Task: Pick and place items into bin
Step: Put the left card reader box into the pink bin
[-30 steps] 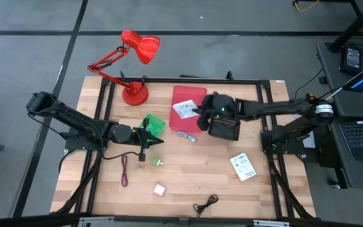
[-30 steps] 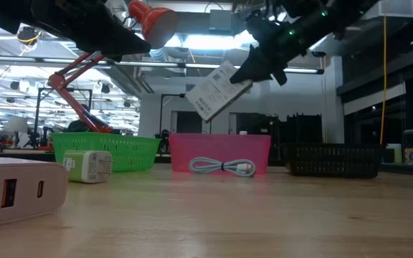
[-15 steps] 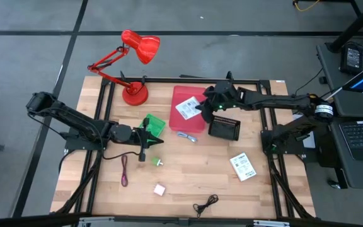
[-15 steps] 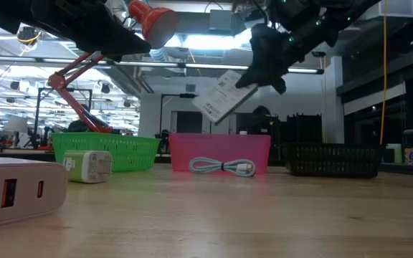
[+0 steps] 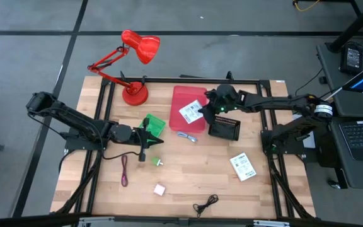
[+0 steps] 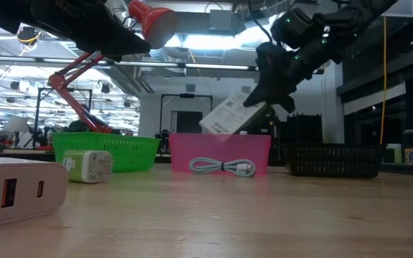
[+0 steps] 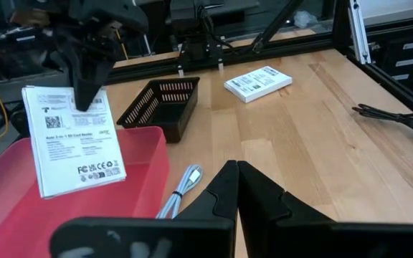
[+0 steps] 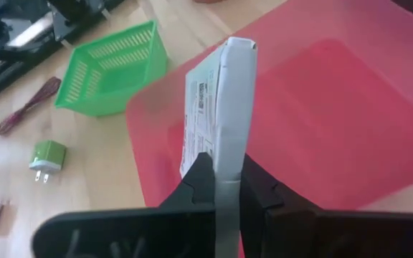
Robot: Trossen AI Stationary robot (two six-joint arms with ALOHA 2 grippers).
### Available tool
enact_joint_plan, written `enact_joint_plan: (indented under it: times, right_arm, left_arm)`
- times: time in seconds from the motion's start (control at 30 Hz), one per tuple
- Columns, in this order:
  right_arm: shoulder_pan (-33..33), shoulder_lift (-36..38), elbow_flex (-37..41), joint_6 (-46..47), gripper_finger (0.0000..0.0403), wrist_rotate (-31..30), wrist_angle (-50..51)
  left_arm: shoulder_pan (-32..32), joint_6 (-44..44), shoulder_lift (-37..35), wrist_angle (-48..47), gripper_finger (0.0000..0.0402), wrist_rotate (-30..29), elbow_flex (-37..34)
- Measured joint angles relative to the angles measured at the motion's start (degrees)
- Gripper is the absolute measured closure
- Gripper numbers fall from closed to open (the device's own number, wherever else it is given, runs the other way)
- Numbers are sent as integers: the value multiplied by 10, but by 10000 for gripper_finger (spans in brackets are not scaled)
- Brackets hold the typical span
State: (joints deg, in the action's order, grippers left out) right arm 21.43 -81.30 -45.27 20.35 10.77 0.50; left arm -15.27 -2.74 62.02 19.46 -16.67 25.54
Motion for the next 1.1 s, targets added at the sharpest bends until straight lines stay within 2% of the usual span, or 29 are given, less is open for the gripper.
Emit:
enact_joint_plan:
  times: [0.33,0.6,0.8,0.93,1.1]
  right_arm:
    - [-7,-31,26,19,391,9,-64]
    - [-7,-69,26,17,332,10,-98]
    - [-7,-84,26,16,319,10,-96]
    - [-7,-83,26,-11,318,9,-111]
    - [-2,-81,26,-61,317,7,-177]
  left_arm:
    - [0,0,0,0,400,0,0]
    - [0,0,0,0,400,0,0]
    - [0,0,0,0,400,0,0]
    - [0,0,0,0,400,0,0]
    - [0,0,0,0,400,0,0]
